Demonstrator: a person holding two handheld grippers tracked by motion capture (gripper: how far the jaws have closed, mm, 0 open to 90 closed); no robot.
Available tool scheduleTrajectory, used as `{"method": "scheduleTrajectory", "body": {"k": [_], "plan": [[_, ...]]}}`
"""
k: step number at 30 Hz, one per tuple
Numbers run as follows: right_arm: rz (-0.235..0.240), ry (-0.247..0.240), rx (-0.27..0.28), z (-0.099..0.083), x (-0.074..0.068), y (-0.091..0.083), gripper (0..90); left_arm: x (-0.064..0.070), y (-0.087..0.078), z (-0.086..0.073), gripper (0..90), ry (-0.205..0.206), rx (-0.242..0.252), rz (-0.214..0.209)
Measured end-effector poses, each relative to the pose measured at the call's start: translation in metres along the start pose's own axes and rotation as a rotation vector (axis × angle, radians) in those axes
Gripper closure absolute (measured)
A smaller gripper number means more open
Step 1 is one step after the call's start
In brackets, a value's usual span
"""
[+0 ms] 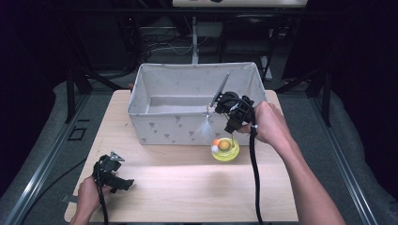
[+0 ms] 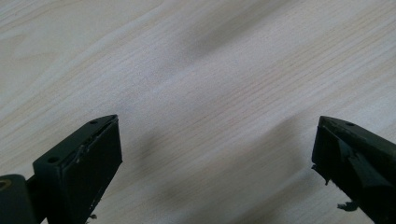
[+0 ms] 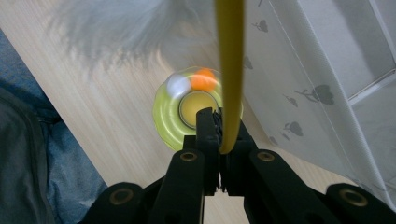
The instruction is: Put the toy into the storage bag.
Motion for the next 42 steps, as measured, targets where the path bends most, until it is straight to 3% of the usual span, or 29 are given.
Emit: {"method": "scheduleTrajectory", "body": {"k": [19, 26, 42], "plan": [[-0.015, 0.001, 0.022, 0.004, 0.006, -0.021, 88.0, -0.004, -0.002, -0.001, 1.7, -0.018, 0.010, -0.002], [-0.019, 0.013, 0.059, 0.004, 0.009, -0.033, 87.9, -0.004, -0.002, -0.001, 1.7, -0.017, 0.012, 0.000], [-0.019, 0.015, 0.087, 0.004, 0.012, -0.055, 88.1, -0.005, -0.004, -0.002, 1.7, -0.028, 0.025, -0.009]]}}
Point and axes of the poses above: each handheld gripper's, and its own axes: y roughly forward along the jaws, z roughly out of its top, x roughly to its right, the point moved 8 cm from there along y, roughly forward along the jaws, and after that the axes turned 15 degrees about -x, right-handed, at the moved point
